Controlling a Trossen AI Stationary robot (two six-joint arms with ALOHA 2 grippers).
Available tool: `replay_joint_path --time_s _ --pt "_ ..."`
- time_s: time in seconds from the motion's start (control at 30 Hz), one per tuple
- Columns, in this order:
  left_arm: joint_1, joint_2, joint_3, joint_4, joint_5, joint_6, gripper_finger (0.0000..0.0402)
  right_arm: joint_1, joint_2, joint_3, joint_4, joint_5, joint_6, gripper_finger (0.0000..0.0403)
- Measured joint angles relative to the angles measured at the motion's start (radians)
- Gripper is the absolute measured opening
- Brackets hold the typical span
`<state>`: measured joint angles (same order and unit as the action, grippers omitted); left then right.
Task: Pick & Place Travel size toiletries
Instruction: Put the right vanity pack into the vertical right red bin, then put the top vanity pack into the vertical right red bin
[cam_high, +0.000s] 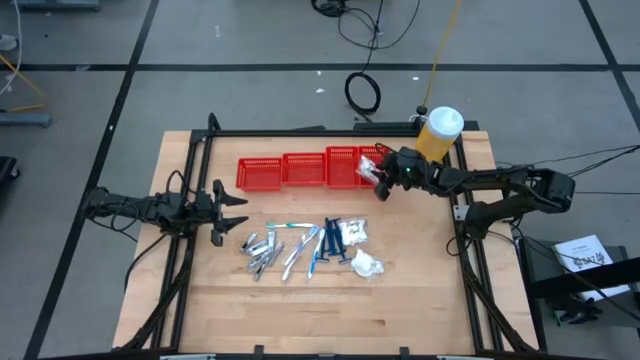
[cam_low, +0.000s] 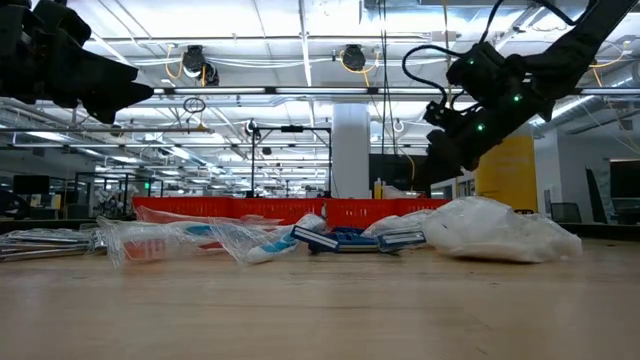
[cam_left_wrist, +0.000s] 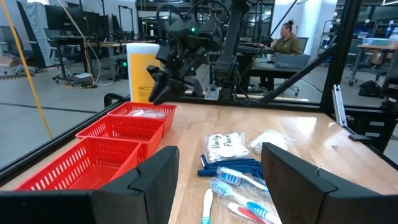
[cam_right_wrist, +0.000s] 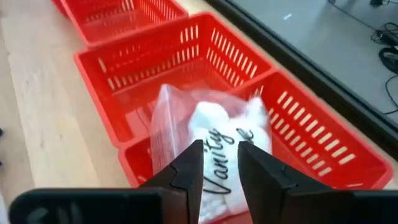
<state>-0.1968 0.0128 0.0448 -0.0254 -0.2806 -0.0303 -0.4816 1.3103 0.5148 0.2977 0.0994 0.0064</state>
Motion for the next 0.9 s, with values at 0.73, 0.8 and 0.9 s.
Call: replay_joint_path --time_s 0.73,0.8,0.9 --pt "0.000 0.000 0.000 0.000 0.000 0.000 0.0225 0.327 -0.241 0.004 -0.167 -0.088 0.010 0.0107" --pt "0.000 0.000 0.000 0.000 0.000 0.000 0.0225 0.435 -0.199 -0.038 -0.108 -0.100 0.082 0.0128" --pt "0.000 0.000 0.000 0.000 0.000 0.000 0.0225 0.585 -0.089 -0.091 0.087 -0.008 0.120 0.0170"
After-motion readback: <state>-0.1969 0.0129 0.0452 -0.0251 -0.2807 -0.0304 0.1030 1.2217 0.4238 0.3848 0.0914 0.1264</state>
